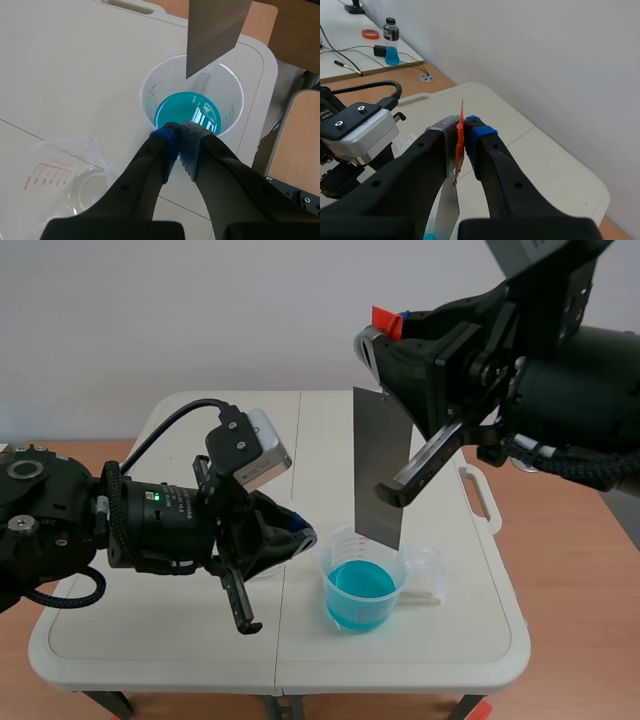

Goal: Hold the metal plate by the orange handle, dip it into the blue solution, take it out and point at it, then put the plate back in the beaker on the left.
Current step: 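Point at the plate with the left hand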

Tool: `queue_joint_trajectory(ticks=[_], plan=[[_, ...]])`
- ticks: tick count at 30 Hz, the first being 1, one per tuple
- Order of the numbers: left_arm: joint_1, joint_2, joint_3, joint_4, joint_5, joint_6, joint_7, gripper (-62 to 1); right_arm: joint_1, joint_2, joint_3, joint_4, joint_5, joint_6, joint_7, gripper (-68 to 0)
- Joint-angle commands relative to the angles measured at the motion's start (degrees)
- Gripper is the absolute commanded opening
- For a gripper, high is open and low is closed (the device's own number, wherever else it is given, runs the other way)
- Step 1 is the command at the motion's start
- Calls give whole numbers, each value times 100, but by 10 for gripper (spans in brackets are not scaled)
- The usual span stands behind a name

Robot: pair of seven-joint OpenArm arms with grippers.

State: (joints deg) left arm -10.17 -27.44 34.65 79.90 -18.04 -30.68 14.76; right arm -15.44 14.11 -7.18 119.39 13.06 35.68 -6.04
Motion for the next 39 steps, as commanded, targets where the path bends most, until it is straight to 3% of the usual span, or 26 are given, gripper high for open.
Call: queue_joint_trajectory(ticks=[1, 10, 15, 20, 31, 39], plan=[[-33, 26, -15, 72, -55, -20, -76, -577, 22, 17, 15, 96, 85, -9, 125, -660], [-35, 24, -17, 72, -52, -11, -109, -577, 22, 17, 15, 94, 83, -9, 125, -660], [-24, -136, -101, 90, -15, 452, -295, -577, 22, 17, 13, 92, 83, -9, 107, -660], [240, -588, -581, 166, -39, 872, -507, -577, 22, 17, 11, 92, 85, -9, 107, -661], [2129, -1801, -2223, 197, -168, 1152, -1119, -577, 129, 17, -28, -385, 197, 17, 267, -661], [3853, -2057, -3156, 197, -168, 1364, -1471, -577, 426, 17, -293, -763, 197, 39, 302, -661]])
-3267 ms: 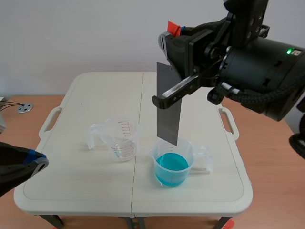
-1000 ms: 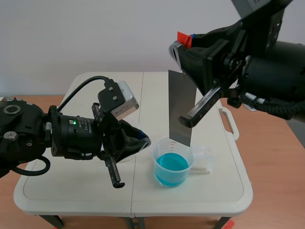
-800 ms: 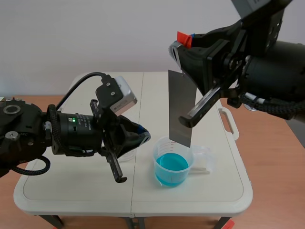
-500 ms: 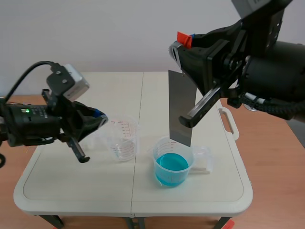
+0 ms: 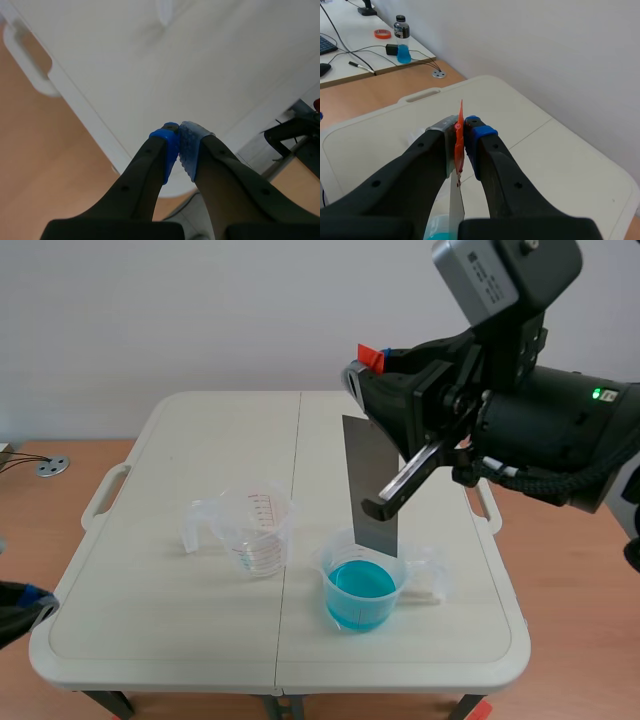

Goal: Hold the metal plate by the orange handle, dip it into the blue solution, take it out and point at it, then put the plate back in the beaker on the left.
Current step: 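Point at the plate with the left hand, then lower the plate into the blue solution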

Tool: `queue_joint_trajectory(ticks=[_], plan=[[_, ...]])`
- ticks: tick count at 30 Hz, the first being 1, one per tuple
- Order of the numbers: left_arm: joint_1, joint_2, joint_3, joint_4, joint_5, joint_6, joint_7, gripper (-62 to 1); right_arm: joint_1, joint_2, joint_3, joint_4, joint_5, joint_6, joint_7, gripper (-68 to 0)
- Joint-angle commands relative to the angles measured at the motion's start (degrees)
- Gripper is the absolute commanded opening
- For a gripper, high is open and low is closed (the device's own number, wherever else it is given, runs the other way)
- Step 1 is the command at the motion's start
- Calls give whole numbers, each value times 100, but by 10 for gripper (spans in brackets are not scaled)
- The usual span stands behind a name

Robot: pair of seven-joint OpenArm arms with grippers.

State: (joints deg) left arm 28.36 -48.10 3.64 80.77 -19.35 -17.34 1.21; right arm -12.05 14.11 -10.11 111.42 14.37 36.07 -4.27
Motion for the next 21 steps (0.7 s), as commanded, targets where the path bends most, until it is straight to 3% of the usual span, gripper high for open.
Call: queue_joint_trajectory(ticks=[1, 12, 21], plan=[[188, 9, -142, 109, -37, 33, -166, -577, 107, 17, -24, -7, 66, 0, 125, -661], [1912, 11, -313, 109, -52, 140, -487, -577, 144, 15, -122, -424, 66, 0, 192, -661], [2671, -52, -313, 109, -33, 160, -487, -577, 144, 17, -122, -479, 66, -2, 212, -661]])
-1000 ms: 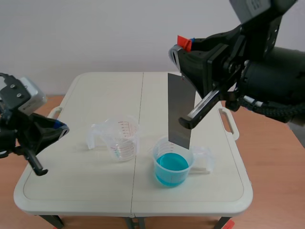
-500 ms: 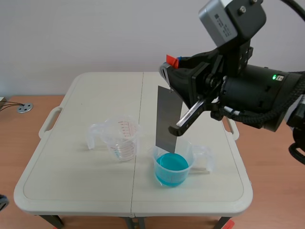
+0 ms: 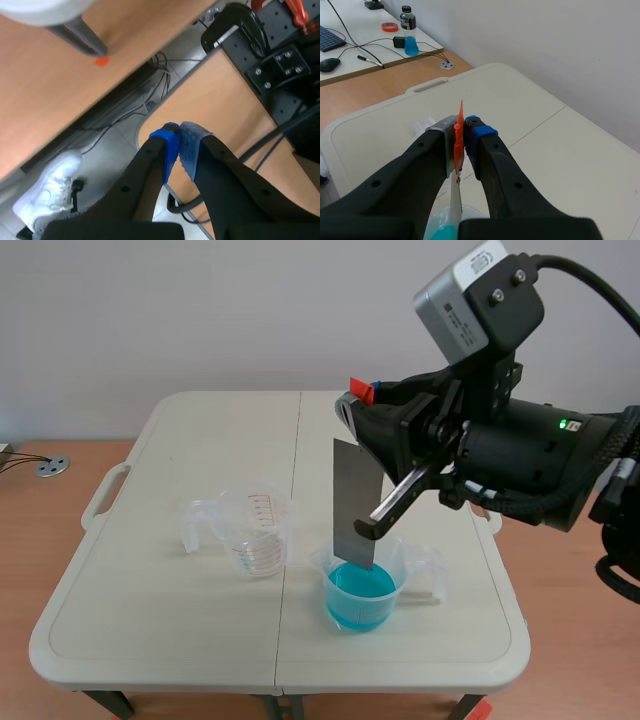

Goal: Hold the metal plate by the orange handle, dip it into the blue solution, take it out and point at it, then put the plate back in the beaker on the left.
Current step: 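Lower the plate into the blue solution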

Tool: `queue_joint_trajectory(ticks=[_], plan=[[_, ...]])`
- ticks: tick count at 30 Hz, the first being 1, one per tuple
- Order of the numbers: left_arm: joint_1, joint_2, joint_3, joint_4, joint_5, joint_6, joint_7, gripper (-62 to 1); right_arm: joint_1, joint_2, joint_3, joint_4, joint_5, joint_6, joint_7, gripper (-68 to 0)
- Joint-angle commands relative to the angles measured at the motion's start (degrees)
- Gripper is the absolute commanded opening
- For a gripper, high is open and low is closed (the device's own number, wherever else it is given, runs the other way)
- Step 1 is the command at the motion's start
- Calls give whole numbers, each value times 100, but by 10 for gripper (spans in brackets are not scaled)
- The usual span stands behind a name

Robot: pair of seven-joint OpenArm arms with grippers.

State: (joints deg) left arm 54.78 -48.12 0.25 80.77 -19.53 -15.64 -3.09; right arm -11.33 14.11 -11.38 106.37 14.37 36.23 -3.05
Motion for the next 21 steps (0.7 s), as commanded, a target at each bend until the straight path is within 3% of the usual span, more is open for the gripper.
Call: queue_joint_trajectory(ticks=[1, 19, 21], plan=[[76, -57, 26, 109, -15, -11, -57, -577, 72, 17, 4, -2, 66, -17, 90, -661], [42, -50, 26, 94, -17, -35, -9, -577, 72, 15, 4, -673, 195, -9, 190, -661], [42, -50, 26, 94, -17, -35, -9, -577, 72, 15, 4, -782, 192, 87, 260, -661]])
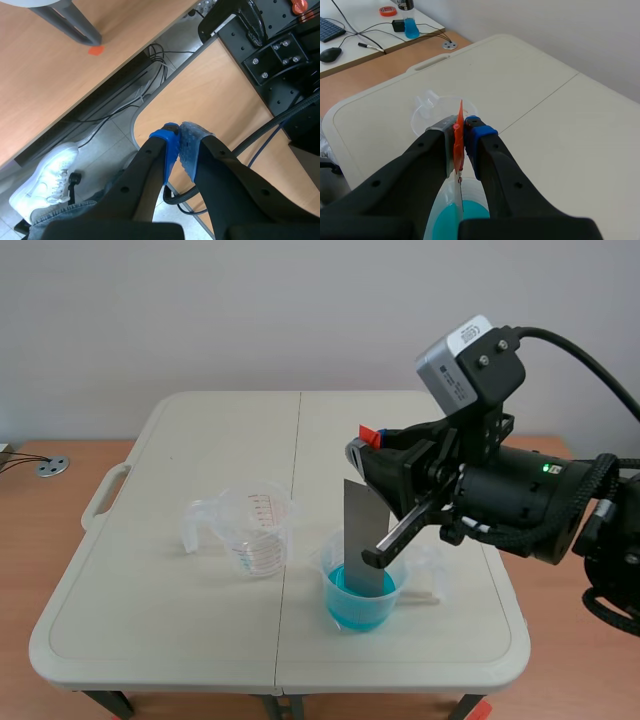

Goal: Hold the metal plate by the orange handle, dip it into the blue solution, take it out and point at it, then put the plate back in the beaker on the left.
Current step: 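Lower the plate into the blue solution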

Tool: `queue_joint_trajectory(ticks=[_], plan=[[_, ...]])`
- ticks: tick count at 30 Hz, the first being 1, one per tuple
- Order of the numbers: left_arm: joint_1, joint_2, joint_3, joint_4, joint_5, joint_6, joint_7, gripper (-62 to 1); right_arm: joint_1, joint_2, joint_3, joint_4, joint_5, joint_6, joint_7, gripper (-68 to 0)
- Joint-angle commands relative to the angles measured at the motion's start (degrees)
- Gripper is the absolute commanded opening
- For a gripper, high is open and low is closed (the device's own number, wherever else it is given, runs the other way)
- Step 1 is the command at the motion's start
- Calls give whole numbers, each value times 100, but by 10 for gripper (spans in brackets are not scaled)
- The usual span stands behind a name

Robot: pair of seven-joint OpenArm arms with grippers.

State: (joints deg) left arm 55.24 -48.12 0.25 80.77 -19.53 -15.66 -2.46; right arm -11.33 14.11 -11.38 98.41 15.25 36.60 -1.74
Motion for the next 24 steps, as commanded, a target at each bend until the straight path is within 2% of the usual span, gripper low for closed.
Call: queue_joint_trajectory(ticks=[1, 12, 24], plan=[[-4, -50, 26, 94, -17, -33, -72, -577, 72, 15, 4, -44, 105, 103, 160, -661], [-2, -50, 26, 94, -17, -33, -50, -577, 90, 15, 4, -367, 101, 251, 256, -661], [-4, -50, 26, 94, -17, -33, -55, -577, 105, 15, 4, -656, -11, 293, 256, -661]])
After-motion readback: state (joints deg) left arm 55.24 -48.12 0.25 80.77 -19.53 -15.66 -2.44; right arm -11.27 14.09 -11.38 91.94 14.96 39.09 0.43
